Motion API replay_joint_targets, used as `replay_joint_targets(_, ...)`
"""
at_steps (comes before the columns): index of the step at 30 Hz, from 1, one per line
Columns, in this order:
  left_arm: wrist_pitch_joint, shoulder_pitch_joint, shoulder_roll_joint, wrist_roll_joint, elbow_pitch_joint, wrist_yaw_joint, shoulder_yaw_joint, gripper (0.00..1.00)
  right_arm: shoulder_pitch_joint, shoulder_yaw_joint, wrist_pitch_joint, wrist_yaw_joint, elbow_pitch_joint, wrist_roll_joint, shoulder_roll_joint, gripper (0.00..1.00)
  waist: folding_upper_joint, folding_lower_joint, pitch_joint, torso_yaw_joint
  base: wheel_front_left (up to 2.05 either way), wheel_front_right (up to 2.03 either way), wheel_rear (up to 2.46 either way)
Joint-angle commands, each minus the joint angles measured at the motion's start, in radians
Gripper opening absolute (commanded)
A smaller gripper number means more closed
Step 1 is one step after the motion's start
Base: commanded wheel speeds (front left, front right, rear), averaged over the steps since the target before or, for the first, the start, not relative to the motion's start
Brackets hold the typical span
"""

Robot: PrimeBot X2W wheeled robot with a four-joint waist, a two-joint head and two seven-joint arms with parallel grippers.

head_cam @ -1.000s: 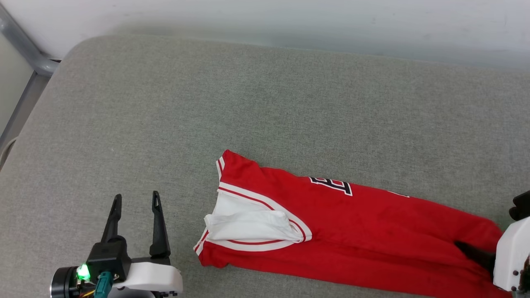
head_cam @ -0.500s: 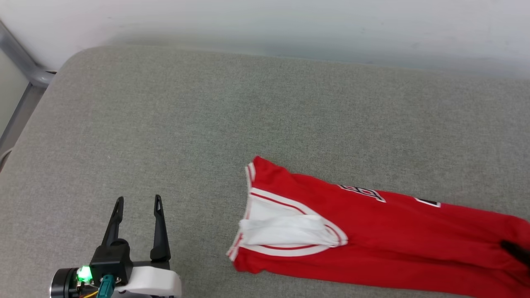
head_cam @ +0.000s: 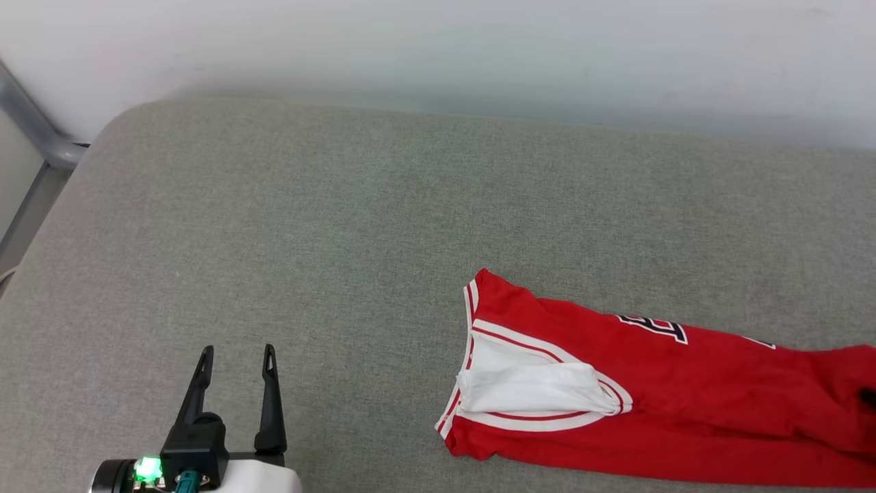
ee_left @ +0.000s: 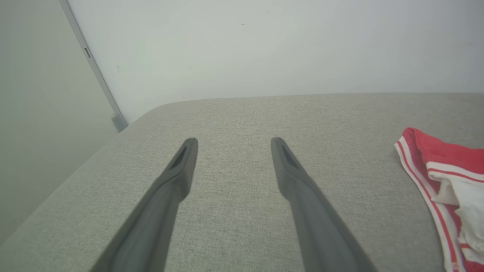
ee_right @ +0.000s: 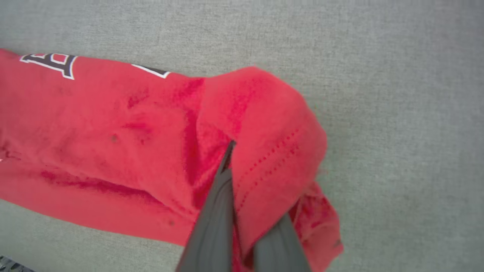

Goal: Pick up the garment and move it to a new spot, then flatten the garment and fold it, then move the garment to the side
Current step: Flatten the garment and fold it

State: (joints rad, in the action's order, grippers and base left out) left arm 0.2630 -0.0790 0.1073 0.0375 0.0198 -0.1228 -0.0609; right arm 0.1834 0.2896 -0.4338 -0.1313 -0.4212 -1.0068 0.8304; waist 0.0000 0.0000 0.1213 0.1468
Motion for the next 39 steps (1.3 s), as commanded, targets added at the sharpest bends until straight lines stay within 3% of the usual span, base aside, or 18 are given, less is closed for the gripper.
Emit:
replay_joint_targets(1, 0.002, -0.013, -0.005, -0.007, 0.001, 0.004, 0.000, 1.00, -0.015, 0.001, -0.002, 0.001, 0.017, 0.001, -0.008, 0.00, 0.0000, 0.0000, -0.004, -0.002, 0.00, 0.00, 0.00)
replay_joint_targets(12, 0.002, 0.007, -0.012, -0.018, 0.011, 0.017, -0.008, 1.00, -0.006, 0.038, -0.081, 0.001, 0.341, 0.071, -0.071, 0.00, 0.0000, 0.0000, 0.005, 0.002, 0.00, 0.00, 0.00)
replay_joint_targets(19, 0.002, 0.039, -0.024, -0.019, 0.025, 0.026, -0.025, 1.00, 0.084, 0.129, -0.156, 0.001, 0.425, 0.147, -0.151, 0.00, 0.0000, 0.0000, 0.033, 0.028, 0.00, 0.00, 0.00)
replay_joint_targets(29, 0.002, 0.073, -0.038, -0.015, 0.036, 0.030, -0.044, 1.00, 0.269, 0.313, -0.164, 0.001, 0.374, 0.202, -0.262, 0.00, 0.0000, 0.0000, 0.077, 0.062, 0.00, 0.00, 0.00)
replay_joint_targets(39, 0.002, 0.109, -0.045, -0.010, 0.049, 0.033, -0.054, 1.00, 0.419, 0.463, -0.117, 0.001, 0.199, 0.227, -0.364, 0.00, 0.0000, 0.0000, 0.118, 0.093, 0.00, 0.00, 0.00)
